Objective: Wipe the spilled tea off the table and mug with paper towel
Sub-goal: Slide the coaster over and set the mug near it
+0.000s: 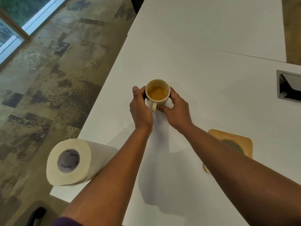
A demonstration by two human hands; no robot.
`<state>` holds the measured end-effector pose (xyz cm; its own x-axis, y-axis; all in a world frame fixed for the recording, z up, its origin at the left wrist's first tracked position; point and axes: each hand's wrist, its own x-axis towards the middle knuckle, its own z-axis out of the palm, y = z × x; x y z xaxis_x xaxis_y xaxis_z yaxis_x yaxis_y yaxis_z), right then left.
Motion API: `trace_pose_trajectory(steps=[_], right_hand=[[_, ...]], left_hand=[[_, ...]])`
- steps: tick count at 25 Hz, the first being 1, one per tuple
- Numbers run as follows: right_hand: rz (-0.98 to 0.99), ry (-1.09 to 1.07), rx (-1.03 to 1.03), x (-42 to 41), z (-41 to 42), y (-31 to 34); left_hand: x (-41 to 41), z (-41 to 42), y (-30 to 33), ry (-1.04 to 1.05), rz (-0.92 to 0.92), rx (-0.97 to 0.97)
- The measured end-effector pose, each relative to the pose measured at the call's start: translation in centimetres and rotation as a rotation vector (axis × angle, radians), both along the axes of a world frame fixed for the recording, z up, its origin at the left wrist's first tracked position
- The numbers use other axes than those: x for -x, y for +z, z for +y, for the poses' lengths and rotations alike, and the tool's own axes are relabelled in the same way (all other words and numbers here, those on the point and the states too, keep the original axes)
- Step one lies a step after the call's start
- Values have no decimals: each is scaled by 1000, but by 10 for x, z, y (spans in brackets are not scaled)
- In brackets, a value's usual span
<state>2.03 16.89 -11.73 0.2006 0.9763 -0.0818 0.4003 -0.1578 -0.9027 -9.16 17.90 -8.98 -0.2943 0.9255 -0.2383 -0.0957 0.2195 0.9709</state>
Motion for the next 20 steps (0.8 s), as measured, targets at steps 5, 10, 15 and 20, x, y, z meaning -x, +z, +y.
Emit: trace_pose_trajectory(steps=[5,10,15,20], right_hand=[[-49,-40,-31,-36,-41,15],[-95,-77,-24,-95,-91,29],[-97,-115,41,-153,-150,36],[-98,-132,100,-185,-197,33]], left_hand=[[-25,-35,18,-88,16,-41],[-69,-72,29,-196,-6,-38],[-110,-111,30,-316,16,-15],[-134,-140,19,-425,79,10]])
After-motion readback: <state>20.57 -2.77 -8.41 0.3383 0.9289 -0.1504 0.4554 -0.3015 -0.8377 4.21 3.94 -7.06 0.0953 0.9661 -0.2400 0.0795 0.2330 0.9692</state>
